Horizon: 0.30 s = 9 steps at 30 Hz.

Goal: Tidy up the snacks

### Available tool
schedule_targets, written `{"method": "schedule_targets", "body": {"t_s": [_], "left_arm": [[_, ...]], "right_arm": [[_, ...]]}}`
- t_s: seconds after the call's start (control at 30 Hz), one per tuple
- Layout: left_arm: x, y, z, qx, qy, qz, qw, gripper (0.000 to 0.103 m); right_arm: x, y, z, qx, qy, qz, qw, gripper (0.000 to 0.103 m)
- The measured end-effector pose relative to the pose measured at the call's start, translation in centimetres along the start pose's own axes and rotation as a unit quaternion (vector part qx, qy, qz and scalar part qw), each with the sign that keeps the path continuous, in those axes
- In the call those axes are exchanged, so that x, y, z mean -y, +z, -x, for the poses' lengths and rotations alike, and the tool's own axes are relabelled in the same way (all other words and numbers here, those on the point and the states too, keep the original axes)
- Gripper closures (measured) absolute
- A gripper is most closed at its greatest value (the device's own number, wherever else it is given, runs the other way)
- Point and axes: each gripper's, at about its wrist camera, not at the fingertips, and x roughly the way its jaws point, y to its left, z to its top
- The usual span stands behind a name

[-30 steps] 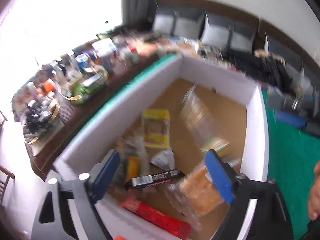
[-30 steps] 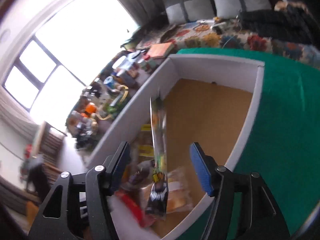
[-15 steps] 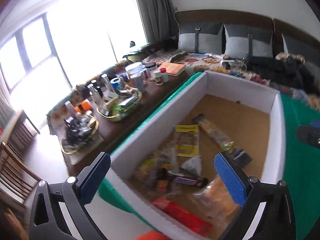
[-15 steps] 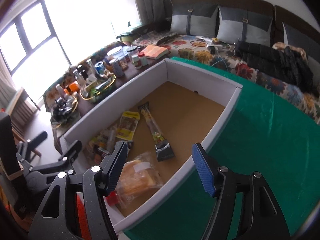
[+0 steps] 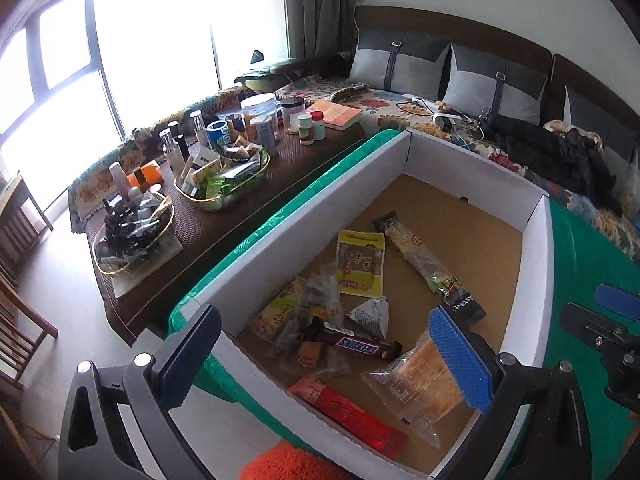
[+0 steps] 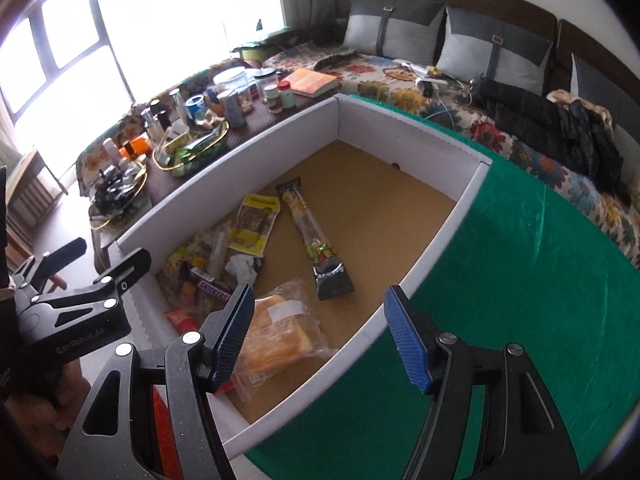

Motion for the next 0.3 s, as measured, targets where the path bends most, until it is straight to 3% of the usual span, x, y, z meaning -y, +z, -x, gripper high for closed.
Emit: {"method": "schedule_targets", "body": {"t_s": [0.3], "left_arm": [[0.79, -0.25, 0.50, 0.018, 0.000, -0.019, 0.9997, 0.000]], "right_arm": [[-0.24, -0.15, -0.70, -0.005, -0.002, -0.001, 1.000, 0.032]]}}
